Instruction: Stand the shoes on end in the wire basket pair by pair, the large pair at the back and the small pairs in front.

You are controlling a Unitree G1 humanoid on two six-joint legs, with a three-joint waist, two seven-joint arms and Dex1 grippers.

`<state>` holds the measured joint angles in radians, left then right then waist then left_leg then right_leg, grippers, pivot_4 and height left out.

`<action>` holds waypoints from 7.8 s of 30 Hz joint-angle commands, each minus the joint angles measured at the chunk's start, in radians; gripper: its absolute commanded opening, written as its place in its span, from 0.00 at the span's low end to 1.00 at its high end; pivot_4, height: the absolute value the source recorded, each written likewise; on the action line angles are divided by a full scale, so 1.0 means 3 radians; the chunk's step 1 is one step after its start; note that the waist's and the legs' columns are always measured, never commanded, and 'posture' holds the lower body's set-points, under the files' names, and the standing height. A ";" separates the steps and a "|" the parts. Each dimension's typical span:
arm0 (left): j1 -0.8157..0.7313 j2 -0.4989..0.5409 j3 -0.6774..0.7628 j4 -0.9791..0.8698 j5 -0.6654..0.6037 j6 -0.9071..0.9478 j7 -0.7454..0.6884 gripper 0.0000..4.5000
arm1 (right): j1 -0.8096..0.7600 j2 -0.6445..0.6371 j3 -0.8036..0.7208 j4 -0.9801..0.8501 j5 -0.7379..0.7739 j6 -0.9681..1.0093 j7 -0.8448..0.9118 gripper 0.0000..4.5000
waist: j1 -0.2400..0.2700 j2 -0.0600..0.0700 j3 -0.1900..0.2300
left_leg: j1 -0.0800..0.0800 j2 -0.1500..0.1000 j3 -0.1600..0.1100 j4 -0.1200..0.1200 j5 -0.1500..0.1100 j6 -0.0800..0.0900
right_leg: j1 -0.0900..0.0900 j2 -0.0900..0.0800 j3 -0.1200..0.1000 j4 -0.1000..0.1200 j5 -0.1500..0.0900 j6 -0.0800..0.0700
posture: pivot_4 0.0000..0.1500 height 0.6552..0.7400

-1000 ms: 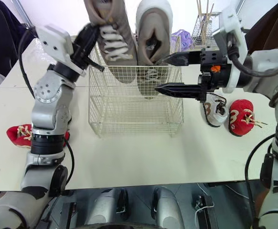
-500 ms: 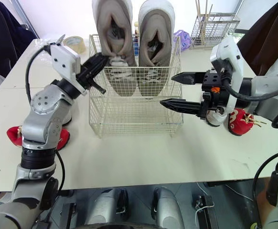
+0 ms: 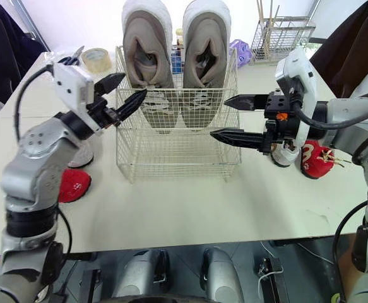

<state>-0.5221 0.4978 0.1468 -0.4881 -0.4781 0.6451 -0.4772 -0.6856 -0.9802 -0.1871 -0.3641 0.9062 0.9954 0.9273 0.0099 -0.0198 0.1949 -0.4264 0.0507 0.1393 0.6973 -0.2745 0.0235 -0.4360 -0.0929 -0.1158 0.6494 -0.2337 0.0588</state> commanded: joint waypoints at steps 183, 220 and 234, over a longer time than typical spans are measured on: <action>0.0983 0.0156 0.0619 -0.0805 -0.4765 -0.0637 0.1036 0.17 | -0.0463 0.1723 -0.0426 0.0536 0.2604 0.0162 -0.1598 0.98 | -0.0064 0.0055 -0.0023 | 0.0017 -0.0009 -0.0016 -0.0046 0.0005 -0.0010 | 0.0005 0.0009 0.0010 -0.0010 -0.0007 -0.0009 | 1.00 1.00; 0.1733 0.1156 0.0736 -0.0833 -0.3317 -0.0037 0.0367 0.63 | -0.1367 0.0566 0.0418 0.1463 0.0281 -0.0858 0.0586 0.19 | -0.0066 0.0054 -0.0020 | 0.0002 -0.0008 -0.0013 -0.0046 -0.0003 0.0002 | -0.0008 0.0013 0.0008 -0.0027 -0.0008 -0.0008 | 1.00 1.00; 0.1761 0.0376 -0.0126 -0.1767 -0.2857 -0.0361 0.1954 0.63 | -0.1712 0.0655 0.0813 0.2661 -0.1137 -0.1842 0.1615 0.19 | -0.0067 0.0055 -0.0018 | -0.0002 -0.0004 -0.0003 -0.0053 0.0008 -0.0018 | -0.0007 0.0014 0.0015 -0.0045 -0.0006 -0.0007 | 1.00 1.00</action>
<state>0.0010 0.6319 0.1444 -0.9751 -1.3834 0.5620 0.0729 -1.1632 -0.7811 0.0738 0.4191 0.5936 0.4676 1.4041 -0.0102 -0.0033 0.1896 -0.4266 0.0493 0.1381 0.6815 -0.2722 0.0183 -0.4377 -0.0888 -0.1115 0.6356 -0.2356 0.0565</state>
